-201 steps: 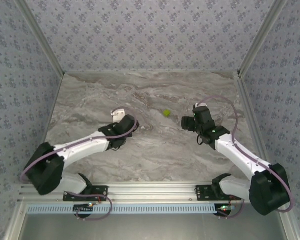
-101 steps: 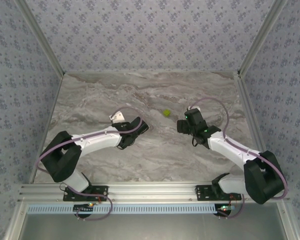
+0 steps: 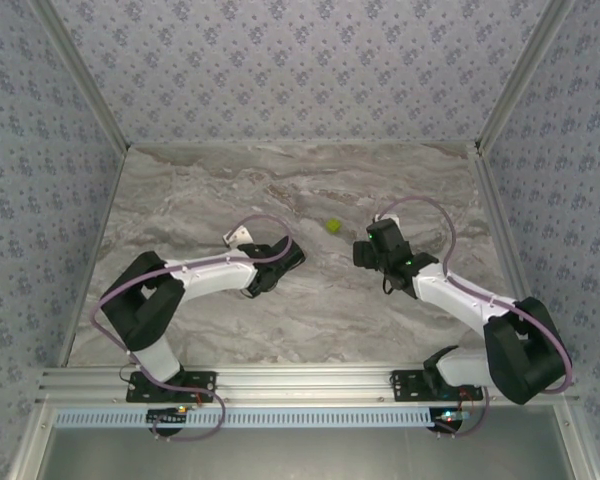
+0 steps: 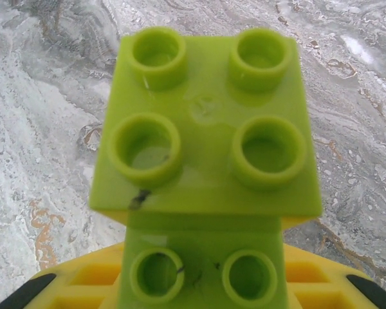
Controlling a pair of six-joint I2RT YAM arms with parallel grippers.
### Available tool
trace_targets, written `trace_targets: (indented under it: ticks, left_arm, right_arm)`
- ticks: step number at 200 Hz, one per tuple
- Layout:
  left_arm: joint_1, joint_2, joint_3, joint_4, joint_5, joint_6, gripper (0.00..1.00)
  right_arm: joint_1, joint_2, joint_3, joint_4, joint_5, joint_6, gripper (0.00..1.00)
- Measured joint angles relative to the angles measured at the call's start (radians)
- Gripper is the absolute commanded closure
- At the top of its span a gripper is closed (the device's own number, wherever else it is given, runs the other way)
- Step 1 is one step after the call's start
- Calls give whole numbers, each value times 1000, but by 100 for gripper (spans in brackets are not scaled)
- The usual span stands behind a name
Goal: Assemble a carrot with lego
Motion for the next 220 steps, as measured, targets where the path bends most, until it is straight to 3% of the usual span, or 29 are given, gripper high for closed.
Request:
trace_targets:
  ticks: [47,102,164,220]
  left_arm:
    - [0,13,5,11,34,-4,45]
    - [-10,13,5,53,113,37,36]
    - [-23,3,5,84,221,93,31]
    - [-59,-83,5,93,251,129,30]
  right_arm:
    - [0,18,-9,10,0,0,17]
    - [3,48,-10,13,-3,0,18]
    - [4,78,-10,15,-9,-2,17]
    - [6,126,-10,35,-30,-4,18]
